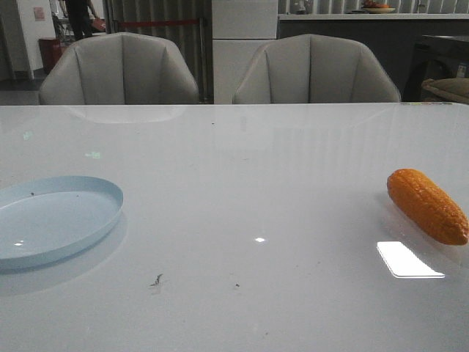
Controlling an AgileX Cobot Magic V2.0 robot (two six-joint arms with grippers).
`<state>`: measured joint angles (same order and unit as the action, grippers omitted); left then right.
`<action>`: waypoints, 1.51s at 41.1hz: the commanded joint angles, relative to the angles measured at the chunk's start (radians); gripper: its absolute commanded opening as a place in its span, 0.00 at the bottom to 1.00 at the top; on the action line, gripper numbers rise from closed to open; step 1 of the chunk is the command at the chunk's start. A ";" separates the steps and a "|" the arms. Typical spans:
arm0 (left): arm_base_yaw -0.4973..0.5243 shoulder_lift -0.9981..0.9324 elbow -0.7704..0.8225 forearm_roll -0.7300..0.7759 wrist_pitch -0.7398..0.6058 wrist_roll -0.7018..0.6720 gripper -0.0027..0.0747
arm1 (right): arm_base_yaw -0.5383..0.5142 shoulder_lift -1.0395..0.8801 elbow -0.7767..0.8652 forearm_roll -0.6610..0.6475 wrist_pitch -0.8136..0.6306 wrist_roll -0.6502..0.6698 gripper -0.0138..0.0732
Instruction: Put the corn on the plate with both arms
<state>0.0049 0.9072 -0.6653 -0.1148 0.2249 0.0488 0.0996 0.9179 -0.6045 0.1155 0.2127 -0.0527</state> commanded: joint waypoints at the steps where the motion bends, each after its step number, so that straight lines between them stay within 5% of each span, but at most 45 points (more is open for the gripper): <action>1: 0.000 0.030 -0.025 -0.060 -0.061 -0.004 0.64 | -0.005 -0.007 -0.036 0.004 -0.064 0.002 0.63; 16: 0.000 0.297 -0.228 -0.074 0.264 -0.004 0.68 | -0.005 -0.007 -0.036 0.004 -0.055 0.002 0.64; 38: 0.003 0.836 -0.565 -0.071 0.498 -0.004 0.68 | -0.005 -0.007 -0.036 0.004 -0.006 0.002 0.64; 53: 0.003 0.945 -0.572 -0.069 0.512 -0.004 0.67 | -0.005 -0.007 -0.036 0.004 0.035 0.002 0.64; 62: 0.003 0.971 -0.572 -0.069 0.510 -0.004 0.50 | -0.005 -0.007 -0.036 0.004 0.036 0.002 0.64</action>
<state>0.0049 1.9144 -1.2087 -0.1743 0.7514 0.0488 0.0996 0.9194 -0.6045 0.1155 0.3167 -0.0527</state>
